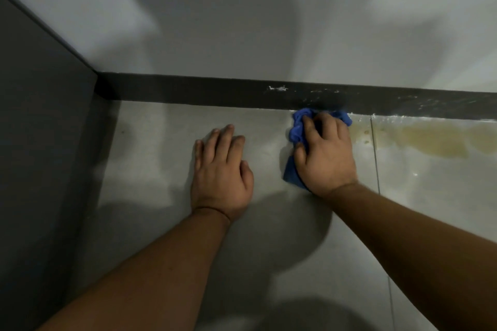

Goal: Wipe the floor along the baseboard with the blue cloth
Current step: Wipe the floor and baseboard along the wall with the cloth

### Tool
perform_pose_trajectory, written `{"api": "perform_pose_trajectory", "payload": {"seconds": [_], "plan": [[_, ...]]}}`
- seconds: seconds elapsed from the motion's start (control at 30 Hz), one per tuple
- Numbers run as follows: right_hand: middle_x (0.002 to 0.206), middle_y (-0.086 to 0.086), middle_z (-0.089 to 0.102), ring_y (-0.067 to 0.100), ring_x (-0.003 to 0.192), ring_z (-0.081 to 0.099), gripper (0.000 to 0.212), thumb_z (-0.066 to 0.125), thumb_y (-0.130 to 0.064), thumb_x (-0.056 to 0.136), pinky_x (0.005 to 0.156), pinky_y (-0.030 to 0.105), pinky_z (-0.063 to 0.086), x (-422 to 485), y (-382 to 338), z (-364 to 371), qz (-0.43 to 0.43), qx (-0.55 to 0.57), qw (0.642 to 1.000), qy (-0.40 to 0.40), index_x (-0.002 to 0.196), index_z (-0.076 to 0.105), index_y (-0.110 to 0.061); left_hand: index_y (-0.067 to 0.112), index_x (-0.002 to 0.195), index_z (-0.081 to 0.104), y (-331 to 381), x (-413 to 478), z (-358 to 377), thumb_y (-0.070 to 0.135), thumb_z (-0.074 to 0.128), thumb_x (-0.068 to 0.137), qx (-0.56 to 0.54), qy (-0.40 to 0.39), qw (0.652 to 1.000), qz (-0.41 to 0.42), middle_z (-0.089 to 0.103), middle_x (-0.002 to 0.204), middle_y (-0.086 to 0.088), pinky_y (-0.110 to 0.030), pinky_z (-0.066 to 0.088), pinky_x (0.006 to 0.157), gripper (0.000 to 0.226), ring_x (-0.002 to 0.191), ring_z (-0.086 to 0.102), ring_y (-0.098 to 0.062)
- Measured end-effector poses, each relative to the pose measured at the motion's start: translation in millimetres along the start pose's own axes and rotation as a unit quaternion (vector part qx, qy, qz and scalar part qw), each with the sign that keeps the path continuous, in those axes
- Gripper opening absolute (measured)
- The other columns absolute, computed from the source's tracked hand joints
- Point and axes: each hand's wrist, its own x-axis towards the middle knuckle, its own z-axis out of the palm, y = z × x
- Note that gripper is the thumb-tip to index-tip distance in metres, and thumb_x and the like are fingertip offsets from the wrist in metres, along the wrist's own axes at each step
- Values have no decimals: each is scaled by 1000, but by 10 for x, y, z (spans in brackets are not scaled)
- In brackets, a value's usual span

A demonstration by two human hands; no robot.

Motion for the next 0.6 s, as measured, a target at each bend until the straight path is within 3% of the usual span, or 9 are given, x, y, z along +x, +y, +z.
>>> {"api": "perform_pose_trajectory", "payload": {"seconds": [0.13, 0.33, 0.47, 0.6], "plan": [[145, 15, 47, 35, 134, 41, 59, 48, -41, 94, 118, 46, 29, 124, -232, 36, -8, 1, 1000, -4, 145, 50, -11, 19, 148, 49, -6, -5, 18, 34, 45, 93, 2, 0, 1000, -2, 38, 165, -7, -57, 21, 126, 56, 153, 31, -31], [144, 9, 51, 29, 131, 45, 59, 43, -37, 90, 116, 41, 31, 148, -386, 56, -119, 35, 992, -26, 144, 52, -14, 18, 147, 51, -7, -10, 23, 32, 46, 92, 3, 13, 1000, -1, 39, 164, -7, -56, 22, 125, 56, 153, 33, -30], [144, 11, 49, 31, 130, 44, 61, 42, -37, 90, 116, 40, 30, 85, -196, 59, -86, 36, 996, -16, 145, 50, -12, 17, 146, 53, -10, -14, 31, 31, 47, 92, -1, 24, 1000, -1, 41, 164, -7, -57, 23, 124, 56, 152, 34, -31], [145, 12, 50, 34, 131, 43, 58, 46, -37, 92, 115, 42, 25, 252, -495, 75, -91, 22, 995, -21, 145, 51, -14, 16, 143, 56, -10, -23, 57, 28, 49, 91, 1, 46, 999, 7, 44, 162, -8, -57, 25, 123, 54, 150, 38, -32]]}}
